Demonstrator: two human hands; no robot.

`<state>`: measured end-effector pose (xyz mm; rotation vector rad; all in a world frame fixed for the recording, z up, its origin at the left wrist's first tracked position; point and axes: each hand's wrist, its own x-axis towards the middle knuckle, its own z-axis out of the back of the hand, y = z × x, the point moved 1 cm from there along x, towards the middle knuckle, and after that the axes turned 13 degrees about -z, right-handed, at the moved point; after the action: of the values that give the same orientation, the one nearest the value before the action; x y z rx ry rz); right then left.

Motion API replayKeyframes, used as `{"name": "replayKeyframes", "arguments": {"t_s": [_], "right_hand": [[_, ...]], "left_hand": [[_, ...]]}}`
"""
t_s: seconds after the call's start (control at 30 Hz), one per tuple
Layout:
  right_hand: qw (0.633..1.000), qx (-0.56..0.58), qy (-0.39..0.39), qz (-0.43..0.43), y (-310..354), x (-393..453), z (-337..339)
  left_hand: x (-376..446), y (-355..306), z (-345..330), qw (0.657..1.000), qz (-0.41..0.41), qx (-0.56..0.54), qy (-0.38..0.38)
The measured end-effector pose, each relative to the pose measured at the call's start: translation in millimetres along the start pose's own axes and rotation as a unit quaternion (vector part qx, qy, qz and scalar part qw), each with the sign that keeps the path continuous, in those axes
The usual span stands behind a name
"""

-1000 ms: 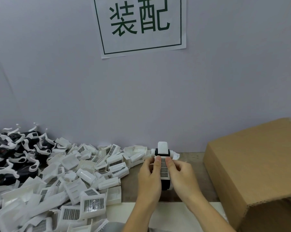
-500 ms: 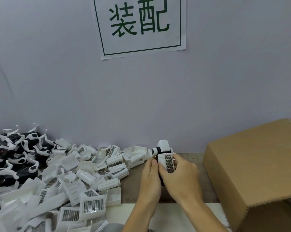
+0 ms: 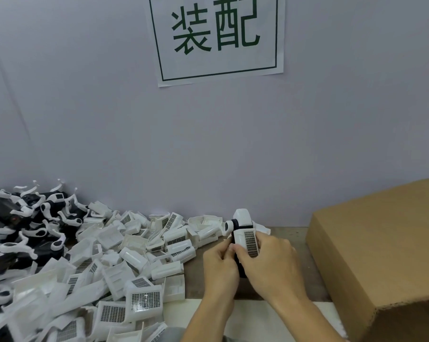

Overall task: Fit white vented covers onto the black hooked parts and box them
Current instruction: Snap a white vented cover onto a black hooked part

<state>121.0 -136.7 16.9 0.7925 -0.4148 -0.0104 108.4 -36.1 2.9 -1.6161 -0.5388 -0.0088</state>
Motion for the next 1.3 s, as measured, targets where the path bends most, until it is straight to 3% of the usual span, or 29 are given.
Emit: {"name": "replayKeyframes", "arguments": {"t_s": [0.2,0.3,0.43,0.5,0.6,0.7,0.87,1.13,1.3], "right_hand": [[0.998,-0.025,-0.052,-0.022,5.2,-10.6,1.5],[1.0,-0.01,-0.018,0.013,2.3,-10.3,0.1],[0.99,0.122,0.063,0.016,-4.2,-7.6,-1.3],[0.968,0.23,0.098,0.008,-2.6,-9.1,-1.5],[0.905,0.384,0.148,-0.104,-1.2,-5.9,0.6],[0.871,0.415,0.213,-0.153,-0.7,-3.2,3.6],[0.851,0.453,0.204,-0.171,-5.7,-0.3,5.5],[0.842,0.472,0.201,-0.165,-6.1,-0.7,-0.5],[0.873,0.433,0.178,-0.136,-7.3,0.2,-1.6]], "left_hand": [[-2.9,-5.5,-4.0,1.0,-0.001,-0.029,0.002],[-4.6,-8.3,-2.6,0.999,0.0,-0.042,-0.022],[-5.6,-9.0,-2.8,0.998,0.004,-0.059,-0.033],[-5.5,-11.0,-3.8,0.997,0.004,-0.072,-0.028],[-3.6,-10.7,-3.7,0.997,-0.014,-0.056,-0.048],[-5.7,-13.0,-5.0,0.999,-0.023,-0.04,-0.017],[-4.9,-12.6,-6.5,0.998,-0.057,-0.011,0.008],[-2.5,-10.3,-6.3,0.998,-0.043,-0.038,0.012],[0.1,-7.7,-3.9,0.999,-0.042,0.006,-0.005]]}}
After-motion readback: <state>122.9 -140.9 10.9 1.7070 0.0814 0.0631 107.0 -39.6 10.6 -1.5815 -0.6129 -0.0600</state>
